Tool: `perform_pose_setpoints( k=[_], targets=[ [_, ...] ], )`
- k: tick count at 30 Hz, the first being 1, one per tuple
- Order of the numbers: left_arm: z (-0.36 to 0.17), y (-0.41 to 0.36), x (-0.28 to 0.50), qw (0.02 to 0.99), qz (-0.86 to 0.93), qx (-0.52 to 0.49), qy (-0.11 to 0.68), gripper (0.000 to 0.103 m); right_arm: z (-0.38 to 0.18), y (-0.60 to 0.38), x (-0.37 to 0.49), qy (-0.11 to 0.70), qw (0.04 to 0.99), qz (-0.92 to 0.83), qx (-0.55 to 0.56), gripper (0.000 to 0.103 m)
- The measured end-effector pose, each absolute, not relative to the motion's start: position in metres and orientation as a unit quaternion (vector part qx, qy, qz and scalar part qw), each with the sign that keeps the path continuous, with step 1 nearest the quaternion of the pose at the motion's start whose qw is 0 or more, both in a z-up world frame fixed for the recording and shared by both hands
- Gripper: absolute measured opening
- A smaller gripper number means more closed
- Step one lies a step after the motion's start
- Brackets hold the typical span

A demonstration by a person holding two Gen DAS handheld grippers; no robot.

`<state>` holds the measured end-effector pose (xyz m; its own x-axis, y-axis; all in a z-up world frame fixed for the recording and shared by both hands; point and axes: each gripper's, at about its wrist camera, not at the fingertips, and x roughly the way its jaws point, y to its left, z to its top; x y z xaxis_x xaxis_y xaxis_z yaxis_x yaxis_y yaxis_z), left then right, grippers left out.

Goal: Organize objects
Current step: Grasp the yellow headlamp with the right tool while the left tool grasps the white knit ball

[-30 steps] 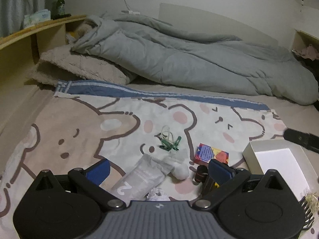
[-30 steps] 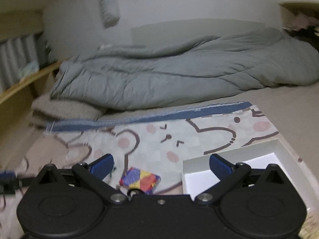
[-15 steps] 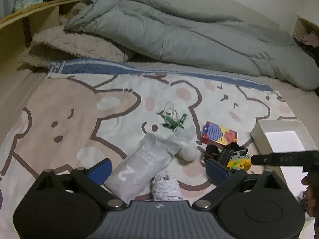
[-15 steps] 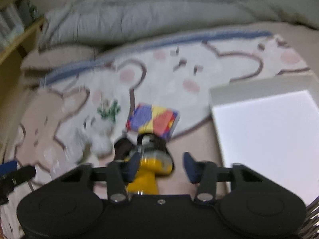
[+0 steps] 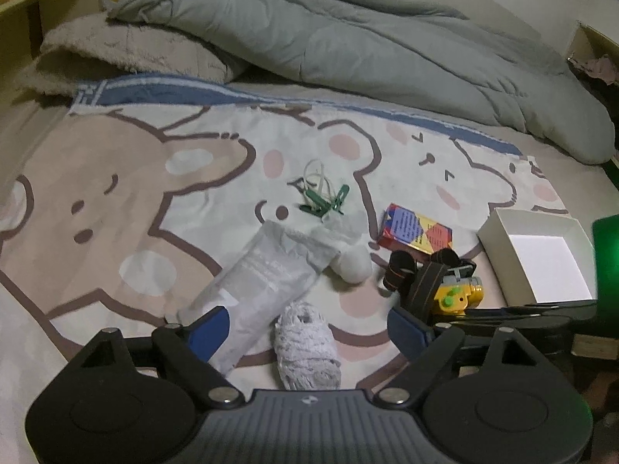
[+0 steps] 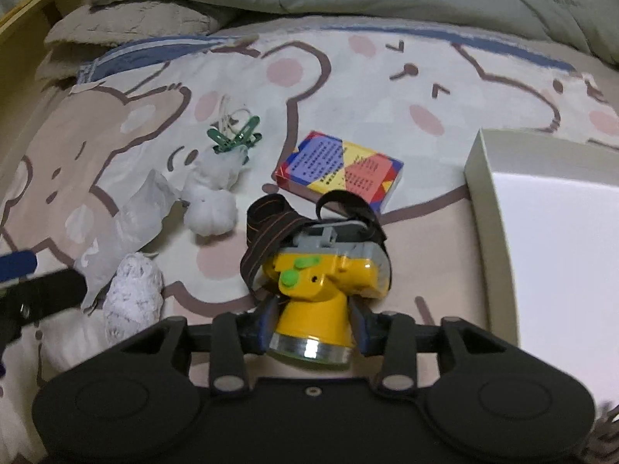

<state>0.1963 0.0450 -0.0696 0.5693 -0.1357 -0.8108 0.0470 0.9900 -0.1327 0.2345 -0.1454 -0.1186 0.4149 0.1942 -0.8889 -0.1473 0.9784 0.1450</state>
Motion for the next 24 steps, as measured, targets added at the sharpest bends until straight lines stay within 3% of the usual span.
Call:
perform_pose_setpoints(
  k=[12,24],
  targets=[
    [-0.099,0.047,0.206,0.863,-0.042,-0.06,0.5,0.07,-0.118,-0.17,0.233,0.537,0.834,0.126,-0.009,0.04],
    [-0.141,0.049,0.22,0.829,-0.022,-0.113,0.547,0.063,-0.138,-0.166,0.246,0.535,0.83,0.152,-0.027,0.042]
  ],
)
